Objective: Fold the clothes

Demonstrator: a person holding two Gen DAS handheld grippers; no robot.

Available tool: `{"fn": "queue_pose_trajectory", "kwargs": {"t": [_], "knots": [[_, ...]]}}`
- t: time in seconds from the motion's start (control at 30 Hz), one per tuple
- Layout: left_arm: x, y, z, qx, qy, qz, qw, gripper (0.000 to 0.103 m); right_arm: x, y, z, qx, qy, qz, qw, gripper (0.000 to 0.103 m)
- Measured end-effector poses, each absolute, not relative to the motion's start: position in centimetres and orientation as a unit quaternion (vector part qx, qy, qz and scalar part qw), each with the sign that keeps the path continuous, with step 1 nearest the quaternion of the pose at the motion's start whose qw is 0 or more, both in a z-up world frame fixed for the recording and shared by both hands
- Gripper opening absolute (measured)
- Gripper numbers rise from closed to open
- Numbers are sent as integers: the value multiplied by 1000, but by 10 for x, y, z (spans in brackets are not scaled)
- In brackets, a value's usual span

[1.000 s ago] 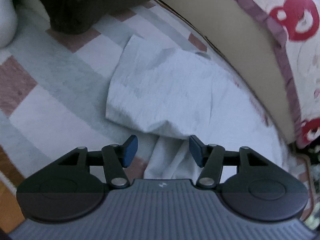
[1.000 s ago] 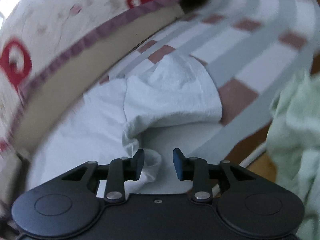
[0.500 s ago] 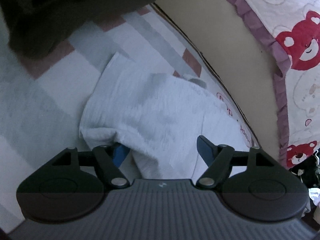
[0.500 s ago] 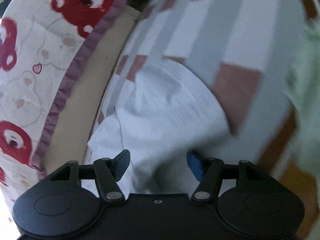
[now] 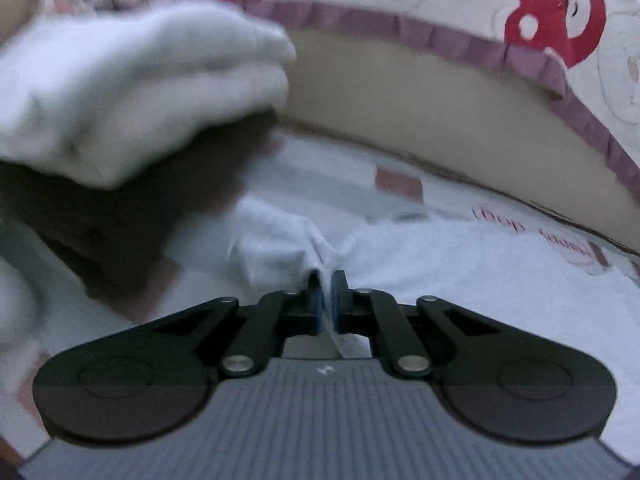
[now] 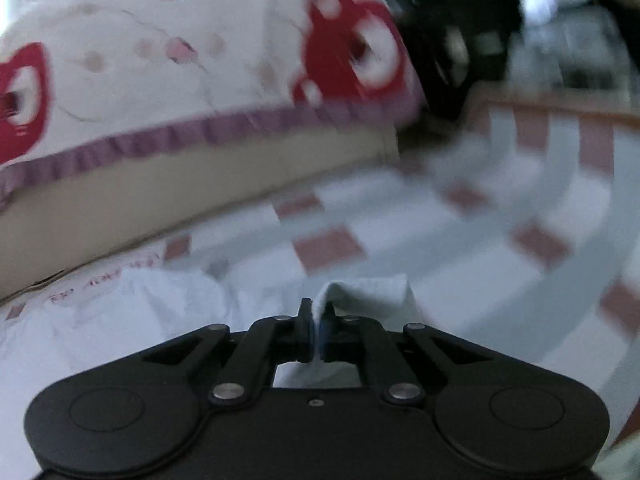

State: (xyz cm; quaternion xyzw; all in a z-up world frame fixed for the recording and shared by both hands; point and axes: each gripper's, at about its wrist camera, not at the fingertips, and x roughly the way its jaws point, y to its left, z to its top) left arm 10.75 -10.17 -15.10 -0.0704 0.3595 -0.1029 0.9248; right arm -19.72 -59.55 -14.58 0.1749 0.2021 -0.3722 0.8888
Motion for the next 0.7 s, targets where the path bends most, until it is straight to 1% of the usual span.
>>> {"fn": "queue_pose_trajectory", "kwargs": {"t": [0.1, 0.17, 0.2, 0.23, 0.27, 0.3, 0.33, 0.37, 0.4, 0.43, 0.5, 0.57, 0.63, 0.67, 0.7], "knots": [[108, -96, -157, -73, 373, -85, 921, 4, -192, -603, -153, 135, 243, -382, 882, 2], [108, -92, -162, -74, 382, -73, 918, 4, -186, -610, -165, 117, 289, -393, 865, 3], [108, -90, -164, -75, 386, -68, 917, 5, -183, -612, -171, 113, 314, -404, 852, 8], [108, -88, -166, -76, 390, -62, 915, 7, -182, -614, -174, 112, 333, -421, 836, 24], [108, -86, -168, -77, 395, -56, 914, 10, -182, -615, -175, 116, 346, -445, 818, 34], [109, -84, -170, -78, 399, -50, 912, 14, -185, -615, -174, 123, 351, -470, 801, 48], [109, -82, -172, -78, 403, -44, 911, 15, -189, -613, -169, 134, 348, -490, 788, 49], [111, -79, -170, -86, 407, -44, 908, 20, -192, -609, -161, 144, 344, -506, 777, 49], [112, -75, -168, -101, 410, -55, 905, 22, -193, -604, -153, 153, 337, -509, 778, 49], [114, -70, -167, -116, 413, -68, 901, 24, -191, -594, -143, 157, 327, -488, 794, 49], [117, -61, -164, -148, 417, -95, 892, 30, -179, -568, -124, 153, 312, -426, 835, 49], [117, -59, -165, -168, 424, -111, 883, 31, -156, -538, -107, 130, 314, -349, 873, 50], [117, -58, -165, -172, 420, -125, 882, 28, -125, -506, -96, 104, 324, -260, 904, 50], [116, -59, -165, -167, 415, -131, 885, 23, -105, -489, -93, 86, 333, -211, 915, 50], [115, -62, -163, -157, 408, -138, 889, 9, -82, -468, -91, 65, 342, -162, 923, 50]]}}
